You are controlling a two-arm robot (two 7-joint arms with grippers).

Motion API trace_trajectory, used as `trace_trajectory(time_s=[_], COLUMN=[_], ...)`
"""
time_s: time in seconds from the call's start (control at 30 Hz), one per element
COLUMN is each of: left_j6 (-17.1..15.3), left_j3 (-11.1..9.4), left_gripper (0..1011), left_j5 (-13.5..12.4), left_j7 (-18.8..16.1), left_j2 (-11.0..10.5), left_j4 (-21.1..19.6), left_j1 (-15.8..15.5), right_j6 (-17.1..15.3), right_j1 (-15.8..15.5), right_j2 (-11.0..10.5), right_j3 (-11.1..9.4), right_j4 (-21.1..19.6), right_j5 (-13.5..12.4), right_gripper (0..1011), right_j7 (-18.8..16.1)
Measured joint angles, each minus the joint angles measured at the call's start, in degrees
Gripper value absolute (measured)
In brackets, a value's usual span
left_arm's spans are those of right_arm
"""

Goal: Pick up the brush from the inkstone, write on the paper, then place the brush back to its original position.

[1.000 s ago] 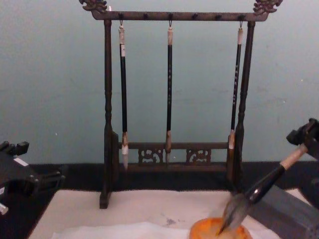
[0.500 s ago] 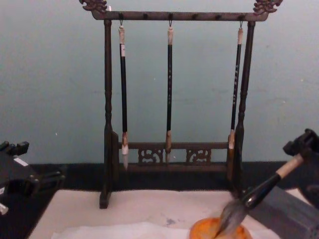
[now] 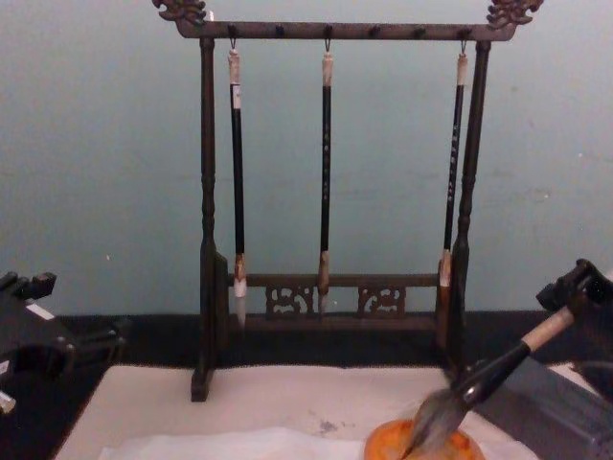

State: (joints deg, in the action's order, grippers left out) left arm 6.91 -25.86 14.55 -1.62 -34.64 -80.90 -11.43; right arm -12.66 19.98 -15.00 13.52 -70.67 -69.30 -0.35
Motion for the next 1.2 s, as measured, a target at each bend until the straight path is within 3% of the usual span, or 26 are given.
trace_trajectory(time_s=[0.47,1.2], left_j6=[0.0,0.0], left_j3=[0.0,0.0], left_gripper=[1009,1010], left_j5=[0.0,0.0], left_j7=[0.0,0.0], left_j2=[0.0,0.0], left_j4=[0.0,0.0], left_j1=[0.0,0.0], right_j6=[1.1,1.2], right_j1=[0.8,1.3], right_j2=[-0.6,-2.0], right_j3=[1.7,3.1], right_j4=[1.2,2.6], right_j5=[-1.4,-5.9], right_gripper=[0,0], right_j7=[0.9,2.4])
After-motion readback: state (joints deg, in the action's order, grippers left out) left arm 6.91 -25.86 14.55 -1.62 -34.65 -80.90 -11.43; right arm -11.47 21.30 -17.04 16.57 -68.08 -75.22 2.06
